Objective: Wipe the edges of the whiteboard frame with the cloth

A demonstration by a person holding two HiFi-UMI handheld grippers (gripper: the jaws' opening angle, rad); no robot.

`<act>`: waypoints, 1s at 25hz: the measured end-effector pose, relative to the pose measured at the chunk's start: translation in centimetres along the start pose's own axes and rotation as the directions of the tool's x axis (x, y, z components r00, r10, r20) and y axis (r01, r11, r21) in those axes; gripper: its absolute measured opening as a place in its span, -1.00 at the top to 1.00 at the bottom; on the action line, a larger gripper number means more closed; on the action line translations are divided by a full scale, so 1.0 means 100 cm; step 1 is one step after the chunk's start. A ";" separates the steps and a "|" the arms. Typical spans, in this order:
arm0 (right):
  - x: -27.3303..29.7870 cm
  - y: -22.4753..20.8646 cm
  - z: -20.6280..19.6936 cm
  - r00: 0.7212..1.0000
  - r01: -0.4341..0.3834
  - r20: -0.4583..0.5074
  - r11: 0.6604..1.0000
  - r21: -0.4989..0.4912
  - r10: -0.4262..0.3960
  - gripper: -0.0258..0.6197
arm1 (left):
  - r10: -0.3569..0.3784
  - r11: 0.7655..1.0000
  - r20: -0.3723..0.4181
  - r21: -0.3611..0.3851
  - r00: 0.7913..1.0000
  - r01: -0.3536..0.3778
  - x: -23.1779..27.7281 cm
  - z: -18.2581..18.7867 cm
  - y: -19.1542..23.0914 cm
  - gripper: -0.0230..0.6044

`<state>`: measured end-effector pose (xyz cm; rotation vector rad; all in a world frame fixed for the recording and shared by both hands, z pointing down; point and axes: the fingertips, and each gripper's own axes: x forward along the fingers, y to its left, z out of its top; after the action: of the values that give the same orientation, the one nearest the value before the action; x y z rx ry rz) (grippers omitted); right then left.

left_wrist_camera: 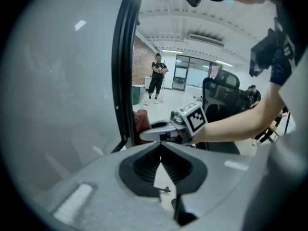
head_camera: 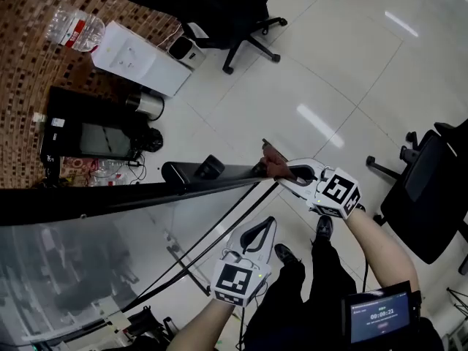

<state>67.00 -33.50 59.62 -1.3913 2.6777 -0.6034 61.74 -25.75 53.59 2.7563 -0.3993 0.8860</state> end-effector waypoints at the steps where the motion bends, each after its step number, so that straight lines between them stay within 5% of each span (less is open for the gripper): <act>1: 0.000 -0.002 -0.007 1.000 -0.003 -0.008 1.000 -0.001 0.003 0.72 | -0.003 1.000 -0.012 -0.003 1.000 0.003 0.005 -0.008 -0.002 0.91; 25: 0.013 -0.041 -0.145 0.984 -0.028 -0.180 0.997 -0.071 0.014 0.72 | -0.074 0.996 -0.257 0.021 0.964 0.083 0.091 -0.174 0.013 0.92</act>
<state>66.02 -32.18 74.67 -1.3866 2.8780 -0.6650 59.11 -23.73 72.97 2.6170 -0.2289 1.2176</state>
